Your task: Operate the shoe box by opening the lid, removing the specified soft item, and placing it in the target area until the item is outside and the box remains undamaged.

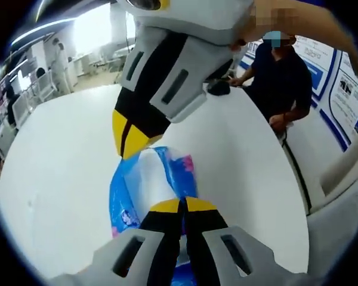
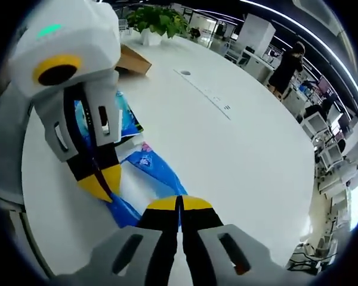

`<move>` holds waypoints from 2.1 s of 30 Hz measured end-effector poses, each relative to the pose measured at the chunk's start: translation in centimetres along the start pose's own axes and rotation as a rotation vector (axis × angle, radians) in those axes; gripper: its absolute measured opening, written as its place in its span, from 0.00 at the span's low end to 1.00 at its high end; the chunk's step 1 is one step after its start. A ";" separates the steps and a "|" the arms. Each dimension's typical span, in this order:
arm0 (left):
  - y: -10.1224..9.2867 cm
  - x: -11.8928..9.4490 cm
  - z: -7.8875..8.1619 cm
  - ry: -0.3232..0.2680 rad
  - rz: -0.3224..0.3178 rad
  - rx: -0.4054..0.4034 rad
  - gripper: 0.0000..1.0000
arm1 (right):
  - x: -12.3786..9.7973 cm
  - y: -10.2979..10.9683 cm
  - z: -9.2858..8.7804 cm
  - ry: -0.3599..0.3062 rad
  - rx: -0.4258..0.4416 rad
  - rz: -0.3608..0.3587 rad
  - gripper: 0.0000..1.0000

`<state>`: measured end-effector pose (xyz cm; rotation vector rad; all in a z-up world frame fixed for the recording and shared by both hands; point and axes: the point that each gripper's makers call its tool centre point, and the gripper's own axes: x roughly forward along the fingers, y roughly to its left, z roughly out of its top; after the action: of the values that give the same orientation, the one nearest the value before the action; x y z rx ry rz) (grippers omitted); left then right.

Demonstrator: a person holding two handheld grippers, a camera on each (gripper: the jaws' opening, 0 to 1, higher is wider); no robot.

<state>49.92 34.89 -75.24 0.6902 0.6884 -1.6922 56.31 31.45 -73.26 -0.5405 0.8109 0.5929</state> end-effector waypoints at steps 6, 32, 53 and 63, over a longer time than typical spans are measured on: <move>0.2 -0.1 -0.1 -0.002 0.002 0.001 0.00 | 0.2 -0.1 0.2 -0.003 0.003 -0.002 0.00; 0.1 -0.6 0.4 -0.002 0.018 0.059 0.05 | -0.2 0.3 -0.1 0.007 0.008 0.002 0.00; 1.0 -6.3 1.1 -0.064 0.102 0.040 0.13 | -3.1 1.8 2.7 -0.024 0.015 -0.024 0.13; 0.4 -10.3 0.9 -0.118 0.138 -0.007 0.23 | -4.8 3.3 3.9 -0.045 0.020 -0.026 0.26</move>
<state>52.27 40.66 -66.98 0.6138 0.5512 -1.5893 53.39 34.98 -67.95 -0.5173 0.7655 0.5704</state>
